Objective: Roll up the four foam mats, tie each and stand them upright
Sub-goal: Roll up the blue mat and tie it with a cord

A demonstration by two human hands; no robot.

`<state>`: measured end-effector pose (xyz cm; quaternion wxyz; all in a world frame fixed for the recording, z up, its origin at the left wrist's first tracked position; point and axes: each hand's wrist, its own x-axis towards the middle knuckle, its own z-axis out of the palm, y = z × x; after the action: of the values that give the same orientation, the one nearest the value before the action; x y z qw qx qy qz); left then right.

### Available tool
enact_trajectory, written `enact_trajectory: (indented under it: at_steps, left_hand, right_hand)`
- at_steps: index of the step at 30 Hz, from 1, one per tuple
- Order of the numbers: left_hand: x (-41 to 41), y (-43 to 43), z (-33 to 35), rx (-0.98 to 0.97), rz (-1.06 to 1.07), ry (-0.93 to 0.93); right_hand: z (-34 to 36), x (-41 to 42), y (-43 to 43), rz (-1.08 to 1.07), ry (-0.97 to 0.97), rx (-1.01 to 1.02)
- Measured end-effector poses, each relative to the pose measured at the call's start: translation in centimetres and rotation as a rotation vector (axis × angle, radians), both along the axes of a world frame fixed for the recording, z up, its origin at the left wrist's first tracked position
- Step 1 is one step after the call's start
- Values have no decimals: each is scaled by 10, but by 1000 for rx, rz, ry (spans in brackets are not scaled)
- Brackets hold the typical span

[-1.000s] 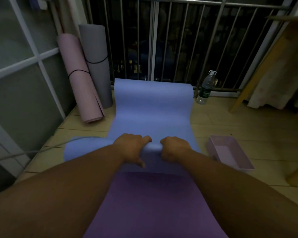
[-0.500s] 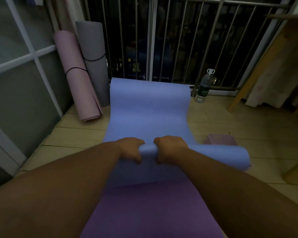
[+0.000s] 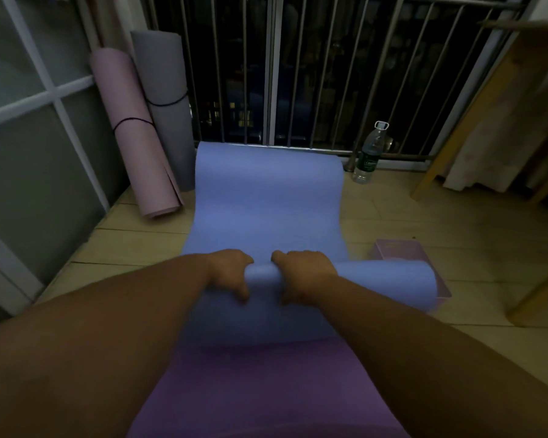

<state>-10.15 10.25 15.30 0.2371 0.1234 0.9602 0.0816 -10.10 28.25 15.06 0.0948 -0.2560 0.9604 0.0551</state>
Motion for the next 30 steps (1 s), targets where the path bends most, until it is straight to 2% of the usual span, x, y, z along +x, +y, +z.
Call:
enact_trajectory:
  at_steps: [3, 7, 12, 15, 19, 21, 24, 26, 30]
  left_hand:
    - [15, 5, -7, -46, -68, -36]
    - [42, 15, -16, -209, -182, 78]
    - [73, 22, -44, -115, -16, 180]
    - [90, 28, -70, -94, 28, 108]
    - [81, 25, -63, 2, 2, -4]
    - [78, 24, -60, 71, -24, -105]
    - [83, 28, -67, 61, -49, -184]
    - [88, 31, -76, 30, -52, -133]
    - [97, 31, -95, -191, -127, 235]
  right_hand:
    - [-13, 17, -1, -56, -100, -10]
    - [-24, 36, 9, -80, -107, -14]
    - [-41, 57, 15, -90, -111, -16]
    - [-64, 74, 17, -2, -45, 77]
    - [-68, 85, 22, 83, 49, 32]
    - [-70, 88, 23, 48, 34, 0]
    - [-77, 89, 23, 21, -27, 1]
    - [-81, 89, 24, 27, -45, 13]
    - [-94, 85, 24, -40, -98, 6]
